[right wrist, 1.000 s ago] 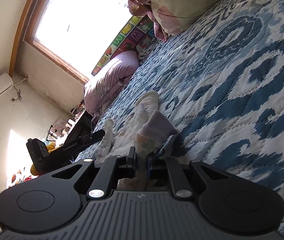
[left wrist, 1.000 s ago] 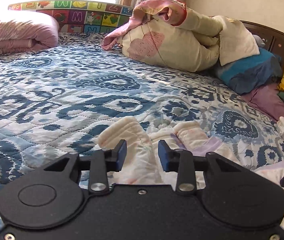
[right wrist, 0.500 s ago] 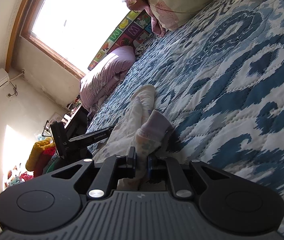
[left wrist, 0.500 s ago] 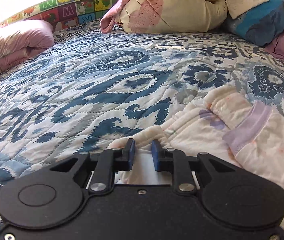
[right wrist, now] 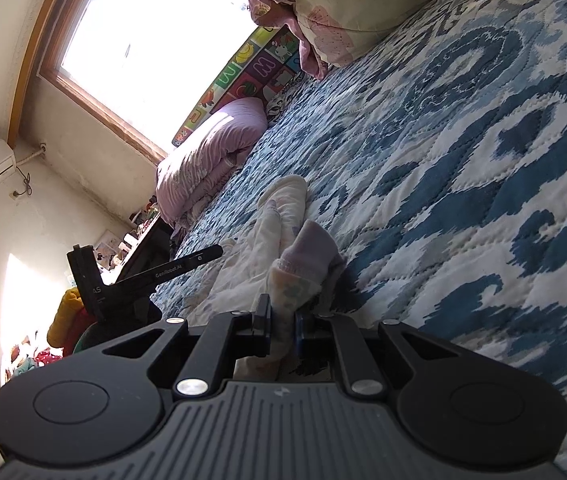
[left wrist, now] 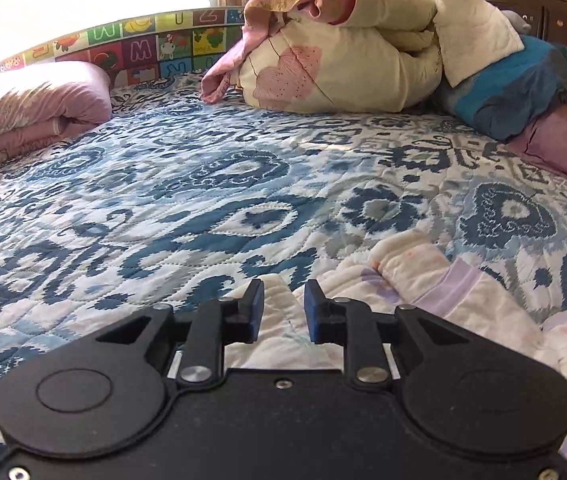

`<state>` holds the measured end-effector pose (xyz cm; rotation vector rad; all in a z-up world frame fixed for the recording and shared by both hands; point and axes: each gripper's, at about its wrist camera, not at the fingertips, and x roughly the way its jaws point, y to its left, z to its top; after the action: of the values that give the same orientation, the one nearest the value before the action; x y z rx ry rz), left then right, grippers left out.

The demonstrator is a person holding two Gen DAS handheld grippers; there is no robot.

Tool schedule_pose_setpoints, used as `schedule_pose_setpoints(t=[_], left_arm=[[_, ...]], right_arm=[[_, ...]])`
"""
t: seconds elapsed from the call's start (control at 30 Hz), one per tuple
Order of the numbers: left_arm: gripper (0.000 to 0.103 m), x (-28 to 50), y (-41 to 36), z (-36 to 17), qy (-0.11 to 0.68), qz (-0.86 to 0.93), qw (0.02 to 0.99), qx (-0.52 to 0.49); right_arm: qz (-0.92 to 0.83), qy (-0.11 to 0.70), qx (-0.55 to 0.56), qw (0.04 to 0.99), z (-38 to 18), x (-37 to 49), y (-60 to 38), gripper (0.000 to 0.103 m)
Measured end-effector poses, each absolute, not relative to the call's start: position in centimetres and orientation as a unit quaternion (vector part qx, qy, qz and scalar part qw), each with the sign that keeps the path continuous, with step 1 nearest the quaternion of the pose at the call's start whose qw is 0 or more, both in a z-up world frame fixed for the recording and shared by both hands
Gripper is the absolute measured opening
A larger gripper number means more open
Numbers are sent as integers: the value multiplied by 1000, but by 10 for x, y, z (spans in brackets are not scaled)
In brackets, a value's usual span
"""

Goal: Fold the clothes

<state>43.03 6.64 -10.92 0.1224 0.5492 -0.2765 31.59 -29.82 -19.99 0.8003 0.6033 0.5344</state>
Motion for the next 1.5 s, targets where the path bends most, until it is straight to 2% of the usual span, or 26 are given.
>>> schedule_pose_setpoints(t=[0.2, 0.33, 0.4, 0.53, 0.63, 0.7, 0.8, 0.87, 0.93, 1.07, 1.2, 1.3, 1.33, 1.37, 1.4, 1.5], left_arm=[[20, 359, 61, -105, 273, -118, 953, 55], [20, 354, 39, -143, 329, -115, 935, 69], [20, 351, 37, -157, 328, -104, 937, 60], [20, 308, 45, -109, 269, -106, 957, 12], [20, 273, 51, -91, 259, -101, 960, -17], [20, 254, 44, -90, 271, -98, 958, 0], [20, 228, 30, -99, 287, -119, 950, 29], [20, 227, 17, -130, 329, -126, 935, 44], [19, 221, 10, -153, 324, -113, 937, 62], [20, 186, 8, -120, 259, -116, 957, 54], [24, 183, 16, -153, 302, -125, 945, 11], [25, 178, 19, -151, 293, -138, 946, 7], [37, 176, 19, -142, 284, -148, 947, 9], [61, 172, 18, -138, 269, -161, 949, 21], [74, 166, 18, -135, 253, -174, 951, 38], [73, 164, 16, -144, 255, -182, 945, 90]], right_arm=[[252, 272, 376, 849, -192, 314, -297, 14], [253, 261, 376, 852, -188, 310, -299, 14], [254, 259, 376, 853, -187, 308, -299, 14], [252, 265, 380, 850, -190, 309, -299, 14], [255, 263, 386, 847, -190, 310, -300, 14], [256, 262, 389, 845, -189, 311, -299, 15], [257, 262, 393, 843, -188, 312, -298, 15], [257, 265, 393, 842, -188, 313, -297, 15], [257, 269, 392, 842, -187, 314, -295, 15], [256, 267, 388, 844, -186, 311, -293, 15], [258, 264, 379, 849, -183, 310, -292, 14], [258, 261, 373, 852, -182, 309, -292, 14], [258, 259, 369, 854, -180, 309, -291, 14], [256, 255, 360, 860, -178, 307, -289, 14], [255, 250, 350, 866, -175, 306, -288, 14], [254, 241, 335, 875, -167, 303, -284, 13]])
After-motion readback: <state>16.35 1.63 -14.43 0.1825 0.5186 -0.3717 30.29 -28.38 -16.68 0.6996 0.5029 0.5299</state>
